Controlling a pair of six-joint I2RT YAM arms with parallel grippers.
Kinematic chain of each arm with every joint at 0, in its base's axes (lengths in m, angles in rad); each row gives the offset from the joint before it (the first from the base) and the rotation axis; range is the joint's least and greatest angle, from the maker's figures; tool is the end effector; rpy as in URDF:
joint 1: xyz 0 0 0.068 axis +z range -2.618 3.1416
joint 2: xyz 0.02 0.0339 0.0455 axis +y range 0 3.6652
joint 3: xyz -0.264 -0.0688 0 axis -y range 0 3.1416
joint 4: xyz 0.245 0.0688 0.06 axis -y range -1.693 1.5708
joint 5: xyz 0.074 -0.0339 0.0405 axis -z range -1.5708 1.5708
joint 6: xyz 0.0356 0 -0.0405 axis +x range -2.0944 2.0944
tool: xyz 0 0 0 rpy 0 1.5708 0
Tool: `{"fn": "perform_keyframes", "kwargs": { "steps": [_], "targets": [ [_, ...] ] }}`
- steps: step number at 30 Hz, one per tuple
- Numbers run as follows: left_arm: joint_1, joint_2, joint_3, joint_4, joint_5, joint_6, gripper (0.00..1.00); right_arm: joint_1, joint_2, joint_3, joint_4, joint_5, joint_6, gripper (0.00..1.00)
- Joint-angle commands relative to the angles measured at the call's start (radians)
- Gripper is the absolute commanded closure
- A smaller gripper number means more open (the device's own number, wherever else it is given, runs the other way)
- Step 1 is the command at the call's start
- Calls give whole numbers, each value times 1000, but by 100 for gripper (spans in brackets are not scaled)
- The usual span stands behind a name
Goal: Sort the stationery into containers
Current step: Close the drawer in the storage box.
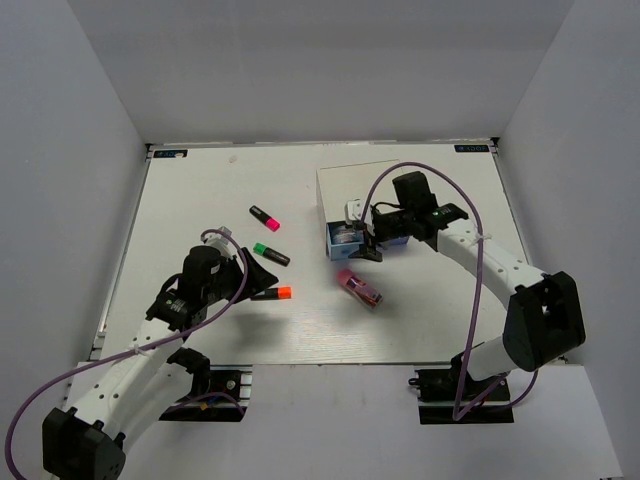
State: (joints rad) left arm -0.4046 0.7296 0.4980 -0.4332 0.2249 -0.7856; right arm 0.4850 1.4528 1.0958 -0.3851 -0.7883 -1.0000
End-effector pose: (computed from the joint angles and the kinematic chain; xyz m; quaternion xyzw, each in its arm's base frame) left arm 0.1449 -0.0707 0.2246 -0.1210 0.8866 -0.3274 0.3036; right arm 0.2647 0.1680 0.2793 -0.6854 0.5182 0.2453 0.4490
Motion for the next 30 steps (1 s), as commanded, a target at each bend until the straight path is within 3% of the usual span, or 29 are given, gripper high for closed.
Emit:
{"fn": "perform_keyframes", "kwargs": {
  "steps": [1,6,9,12,13,16,17,22,24,30],
  "targets": [
    [-5,-4,17,16,11,11,26,4,-8,33,3,-38,-25,25],
    [-5,-4,17,7,11,11,26,0,-32,21,9,-113,-54,29],
    [-5,-4,17,7,11,11,26,1,-71,13,2,-149,-78,37],
    [-5,-4,8,16,11,11,26,1,-69,10,-41,-183,-117,58],
    [-5,-4,8,16,11,11,26,1,-69,9,-64,-187,-132,70],
    [-5,-4,8,16,11,11,26,3,-65,10,-113,-209,-170,97],
    [-5,-4,8,16,11,11,26,4,-59,15,-141,-212,-183,100],
    [-5,-4,8,16,21,11,26,12,41,93,-338,-169,-325,100],
    [-5,-4,8,16,21,11,26,21,57,101,-336,-122,-307,100],
    [-5,-13,8,16,21,11,26,50,24,9,-18,26,-98,100]
  ]
}}
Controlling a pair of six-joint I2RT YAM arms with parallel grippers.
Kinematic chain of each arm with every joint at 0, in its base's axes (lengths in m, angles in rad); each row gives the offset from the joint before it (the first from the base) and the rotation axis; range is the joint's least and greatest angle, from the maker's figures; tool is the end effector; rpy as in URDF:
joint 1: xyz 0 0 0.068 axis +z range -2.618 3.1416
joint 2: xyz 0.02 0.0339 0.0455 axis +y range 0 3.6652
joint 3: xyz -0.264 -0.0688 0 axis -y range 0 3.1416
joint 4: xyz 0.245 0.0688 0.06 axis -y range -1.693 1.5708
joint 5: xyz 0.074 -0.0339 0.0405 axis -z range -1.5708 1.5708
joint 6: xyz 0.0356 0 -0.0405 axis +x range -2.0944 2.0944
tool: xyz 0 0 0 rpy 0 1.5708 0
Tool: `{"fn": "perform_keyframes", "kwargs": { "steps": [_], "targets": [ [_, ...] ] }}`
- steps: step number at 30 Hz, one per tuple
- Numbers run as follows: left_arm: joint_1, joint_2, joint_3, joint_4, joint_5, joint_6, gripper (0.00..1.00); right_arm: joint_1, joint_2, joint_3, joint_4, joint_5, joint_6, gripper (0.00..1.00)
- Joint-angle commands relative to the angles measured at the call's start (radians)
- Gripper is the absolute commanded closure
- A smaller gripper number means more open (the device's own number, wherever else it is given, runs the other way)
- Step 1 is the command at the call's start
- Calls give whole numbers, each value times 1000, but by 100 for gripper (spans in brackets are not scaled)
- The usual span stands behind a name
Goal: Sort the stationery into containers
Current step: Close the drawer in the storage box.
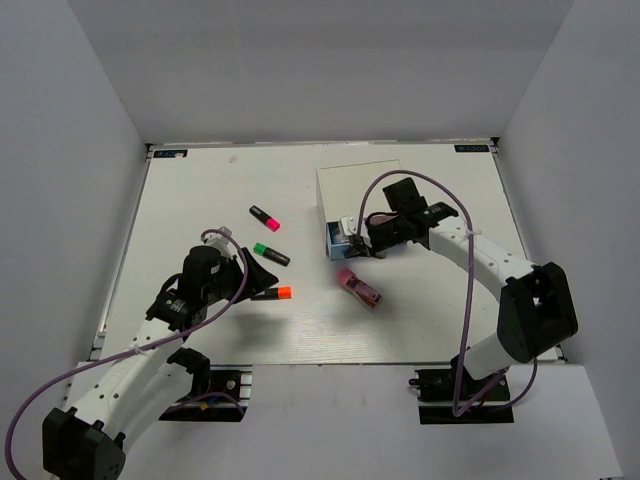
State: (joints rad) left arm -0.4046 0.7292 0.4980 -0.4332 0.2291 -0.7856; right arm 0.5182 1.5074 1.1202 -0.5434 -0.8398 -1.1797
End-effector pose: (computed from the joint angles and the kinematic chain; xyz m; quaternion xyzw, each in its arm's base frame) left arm 0.1447 -0.0708 0.2247 -0.1200 0.8865 -0.3289 0.3026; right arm 0.2572 0.1772 0.2616 -0.7353 0.4764 0.2727 0.3974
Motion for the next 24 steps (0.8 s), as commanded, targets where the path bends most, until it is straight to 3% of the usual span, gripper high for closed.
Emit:
{"fn": "perform_keyframes", "kwargs": {
  "steps": [1,8,24],
  "targets": [
    [-5,-13,8,16,16,2,26,22,-21,-17,152,108,90,100],
    [-5,-13,8,16,16,2,26,49,-27,-63,358,246,230,100],
    [-5,-4,8,16,16,2,26,124,14,-82,608,511,383,96]
  ]
}}
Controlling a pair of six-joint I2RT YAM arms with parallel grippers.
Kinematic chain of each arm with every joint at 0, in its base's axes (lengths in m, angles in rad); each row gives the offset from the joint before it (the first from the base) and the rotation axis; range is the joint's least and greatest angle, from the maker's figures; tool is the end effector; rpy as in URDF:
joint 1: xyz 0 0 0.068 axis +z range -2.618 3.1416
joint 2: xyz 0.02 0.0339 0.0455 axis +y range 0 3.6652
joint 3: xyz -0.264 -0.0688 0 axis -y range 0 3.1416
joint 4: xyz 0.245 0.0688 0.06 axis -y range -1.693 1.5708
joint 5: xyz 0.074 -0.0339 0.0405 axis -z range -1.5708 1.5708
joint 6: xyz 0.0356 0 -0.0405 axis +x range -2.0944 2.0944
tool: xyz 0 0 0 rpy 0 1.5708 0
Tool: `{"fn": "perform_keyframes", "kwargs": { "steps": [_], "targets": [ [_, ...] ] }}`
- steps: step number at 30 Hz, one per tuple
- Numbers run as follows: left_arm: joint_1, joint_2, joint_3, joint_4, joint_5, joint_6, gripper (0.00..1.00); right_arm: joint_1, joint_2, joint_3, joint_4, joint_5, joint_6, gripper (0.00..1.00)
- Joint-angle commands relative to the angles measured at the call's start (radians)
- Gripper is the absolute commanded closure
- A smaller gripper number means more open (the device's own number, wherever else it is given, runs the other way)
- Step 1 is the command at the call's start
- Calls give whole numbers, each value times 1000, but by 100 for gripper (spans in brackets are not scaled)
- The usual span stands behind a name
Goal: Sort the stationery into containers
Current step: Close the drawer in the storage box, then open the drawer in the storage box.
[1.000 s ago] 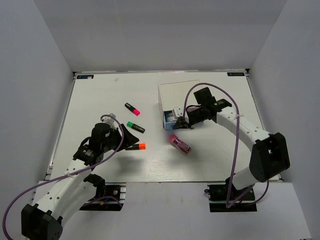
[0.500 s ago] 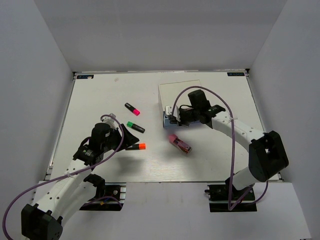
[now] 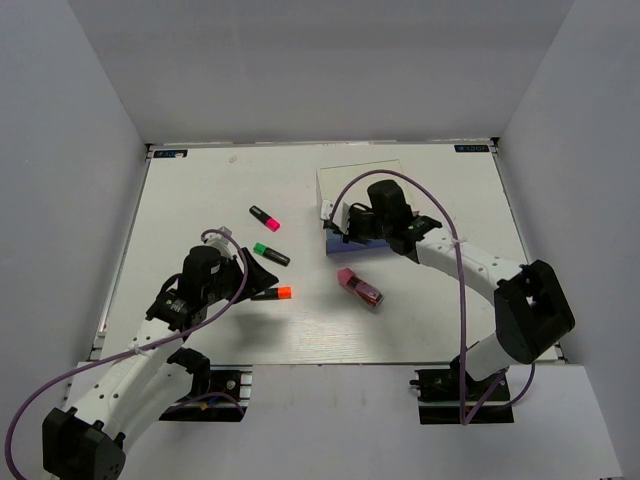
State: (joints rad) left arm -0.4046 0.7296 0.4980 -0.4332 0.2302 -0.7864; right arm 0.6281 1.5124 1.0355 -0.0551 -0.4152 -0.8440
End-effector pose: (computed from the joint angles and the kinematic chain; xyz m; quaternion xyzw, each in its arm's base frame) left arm 0.1448 -0.0708 0.2246 -0.1201 0.8865 -0.3294 0.3020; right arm 0.2680 0.2124 0.2638 -0.6461 0.5609 0.1256 0.5021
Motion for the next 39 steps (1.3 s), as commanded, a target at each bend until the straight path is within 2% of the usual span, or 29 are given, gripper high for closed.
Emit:
{"fn": "perform_keyframes", "kwargs": {
  "steps": [1,7,10,13,14,15,17,19,21,23,27,33,39],
  "targets": [
    [-5,-4,8,16,15,3,26,15,8,-2,132,95,52,96],
    [-5,-4,8,16,15,3,26,27,-24,-32,133,112,89,96],
    [-5,-4,8,16,15,3,26,24,-92,-83,144,76,97,92],
    [-5,-4,-1,16,15,3,26,13,-206,-202,224,76,140,73],
    [-5,-4,-1,16,15,-7,26,13,-246,-280,288,113,230,59],
    [-5,-4,-1,25,15,-7,26,9,-264,-304,311,142,268,50],
    [-5,-4,-12,25,15,-16,26,7,-320,-382,363,284,440,39],
    [-5,-4,-12,34,15,-16,26,-13,-330,-387,318,384,554,44],
    [-5,-4,-12,34,15,-16,26,-43,-334,-385,265,412,679,51],
    [-5,5,-12,43,15,-16,26,-71,-345,-396,244,460,773,54],
    [-5,14,-12,53,24,-16,26,-123,-331,-388,195,526,891,65],
    [-5,14,-12,53,24,-16,26,-177,-287,-350,153,497,956,67],
    [-5,14,-3,53,24,-16,26,-218,-209,-301,158,468,987,57]
  ]
}}
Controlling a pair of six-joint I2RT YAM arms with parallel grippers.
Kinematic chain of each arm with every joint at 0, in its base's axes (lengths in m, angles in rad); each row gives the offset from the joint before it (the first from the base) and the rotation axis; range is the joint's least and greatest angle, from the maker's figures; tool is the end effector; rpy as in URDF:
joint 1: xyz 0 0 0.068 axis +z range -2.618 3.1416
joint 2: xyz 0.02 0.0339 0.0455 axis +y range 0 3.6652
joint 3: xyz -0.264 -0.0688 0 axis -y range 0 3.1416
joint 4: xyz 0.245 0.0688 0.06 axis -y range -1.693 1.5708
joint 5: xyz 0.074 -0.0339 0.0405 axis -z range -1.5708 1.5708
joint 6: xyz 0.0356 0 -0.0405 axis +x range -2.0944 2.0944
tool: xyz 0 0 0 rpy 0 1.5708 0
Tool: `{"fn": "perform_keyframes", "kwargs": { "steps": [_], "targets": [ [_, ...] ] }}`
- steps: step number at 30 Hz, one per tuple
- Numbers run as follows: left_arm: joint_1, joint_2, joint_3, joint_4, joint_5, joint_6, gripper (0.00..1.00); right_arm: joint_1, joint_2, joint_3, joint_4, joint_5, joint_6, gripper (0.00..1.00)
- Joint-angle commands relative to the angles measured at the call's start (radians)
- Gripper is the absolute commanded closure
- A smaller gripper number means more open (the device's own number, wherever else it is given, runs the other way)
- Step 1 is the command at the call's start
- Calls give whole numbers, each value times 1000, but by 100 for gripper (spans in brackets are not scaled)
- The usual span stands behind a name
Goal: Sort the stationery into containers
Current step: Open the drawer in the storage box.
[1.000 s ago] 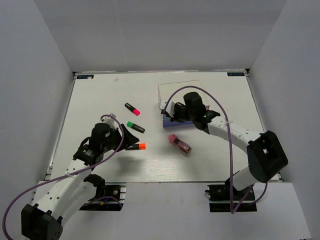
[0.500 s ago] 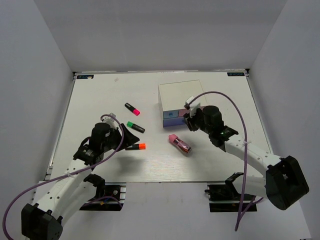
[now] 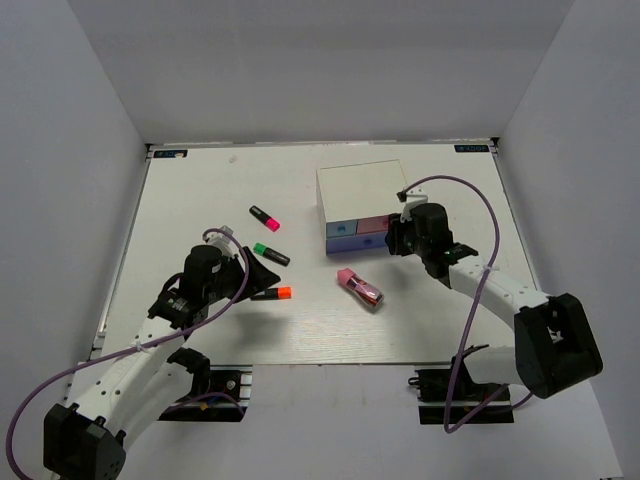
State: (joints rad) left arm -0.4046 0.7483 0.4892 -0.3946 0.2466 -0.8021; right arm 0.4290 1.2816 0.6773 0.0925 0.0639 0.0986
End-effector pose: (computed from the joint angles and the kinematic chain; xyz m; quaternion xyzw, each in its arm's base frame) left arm 0.1481 -0.0729 0.2224 -0.1223 0.8831 -0.3401 0.2991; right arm 0.2519 0.1127 0.2231 -0.1259 0.8535 0.1050 0.4946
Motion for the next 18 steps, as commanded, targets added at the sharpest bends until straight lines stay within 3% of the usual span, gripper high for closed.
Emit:
{"fn": "perform_keyframes", "kwargs": {
  "steps": [1,18],
  "targets": [
    [-5,-4,6,14,8,0,26,-25,30,70,21,-24,44,57],
    [-5,-3,6,5,-1,0,26,-49,93,160,90,-105,96,57]
  ]
}}
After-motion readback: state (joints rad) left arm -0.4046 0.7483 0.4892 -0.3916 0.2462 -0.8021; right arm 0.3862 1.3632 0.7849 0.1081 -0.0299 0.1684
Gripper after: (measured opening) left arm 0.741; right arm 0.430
